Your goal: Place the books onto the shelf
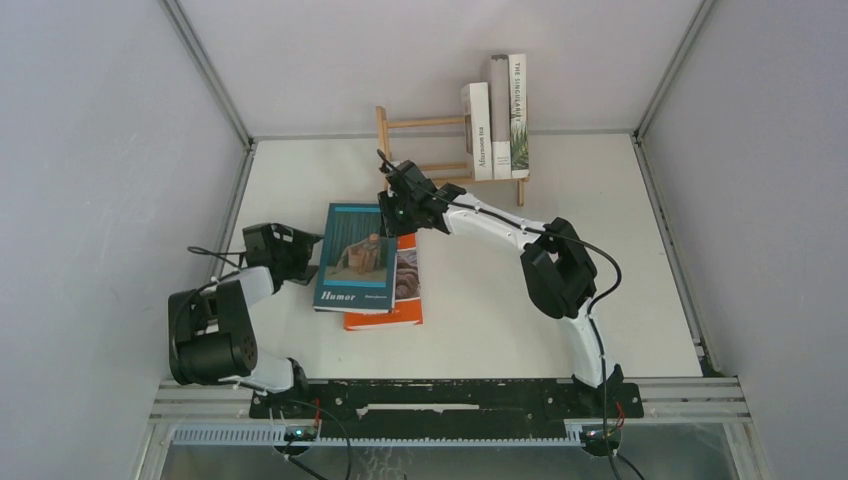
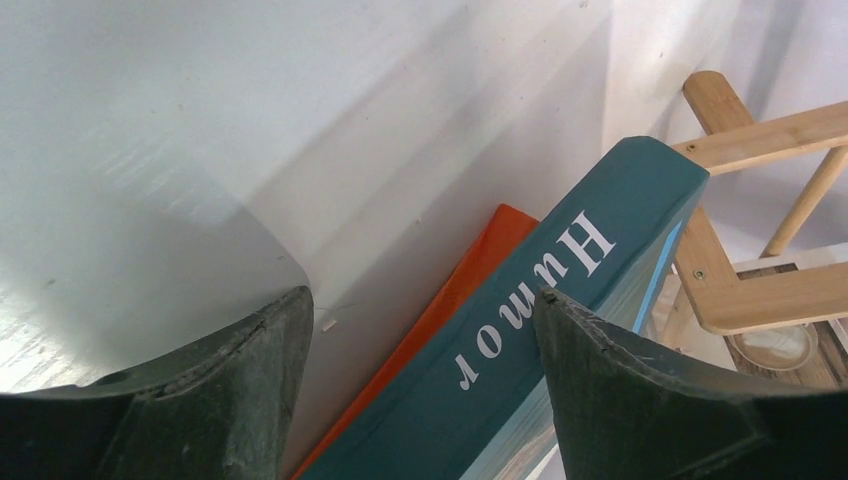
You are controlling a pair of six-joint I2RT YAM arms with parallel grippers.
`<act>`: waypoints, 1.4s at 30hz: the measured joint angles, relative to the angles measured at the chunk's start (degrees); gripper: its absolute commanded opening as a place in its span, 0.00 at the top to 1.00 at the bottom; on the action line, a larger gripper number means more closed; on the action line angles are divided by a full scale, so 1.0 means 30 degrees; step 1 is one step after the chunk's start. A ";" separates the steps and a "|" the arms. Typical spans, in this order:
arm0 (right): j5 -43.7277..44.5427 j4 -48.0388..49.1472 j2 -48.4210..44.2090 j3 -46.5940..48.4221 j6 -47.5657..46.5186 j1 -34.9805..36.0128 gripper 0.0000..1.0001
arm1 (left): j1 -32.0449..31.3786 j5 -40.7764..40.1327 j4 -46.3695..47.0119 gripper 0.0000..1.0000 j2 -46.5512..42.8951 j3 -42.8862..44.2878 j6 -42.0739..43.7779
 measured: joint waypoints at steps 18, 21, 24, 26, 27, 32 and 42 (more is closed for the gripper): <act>0.0175 -0.0379 0.0954 0.0058 0.0007 -0.0299 0.67 | 0.0102 0.2208 0.3126 0.29 0.0051 -0.1705 -0.1654; 0.0262 -0.0386 0.0954 0.0058 0.0000 -0.0335 0.67 | 0.0102 0.2550 0.3366 0.29 -0.0576 -0.2011 -0.2149; 0.0379 -0.0386 0.0954 0.0058 0.0000 -0.0379 0.67 | 0.0102 0.2907 0.3490 0.29 -0.1523 -0.2237 -0.2645; 0.0452 -0.0379 0.0954 0.0058 -0.0007 -0.0393 0.67 | 0.0073 0.3169 0.3563 0.29 -0.2178 -0.2310 -0.2951; 0.0466 -0.0379 0.0954 0.0058 -0.0007 -0.0401 0.67 | 0.0044 0.3279 0.3606 0.29 -0.2557 -0.2353 -0.3111; 0.0546 -0.0379 0.0954 0.0058 -0.0015 -0.0401 0.67 | -0.0066 0.3978 0.3898 0.29 -0.4000 -0.2565 -0.3650; 0.0554 -0.0277 0.0911 -0.0138 -0.0007 -0.0401 0.68 | -0.0335 0.4466 0.4014 0.29 -0.5348 -0.3162 -0.4313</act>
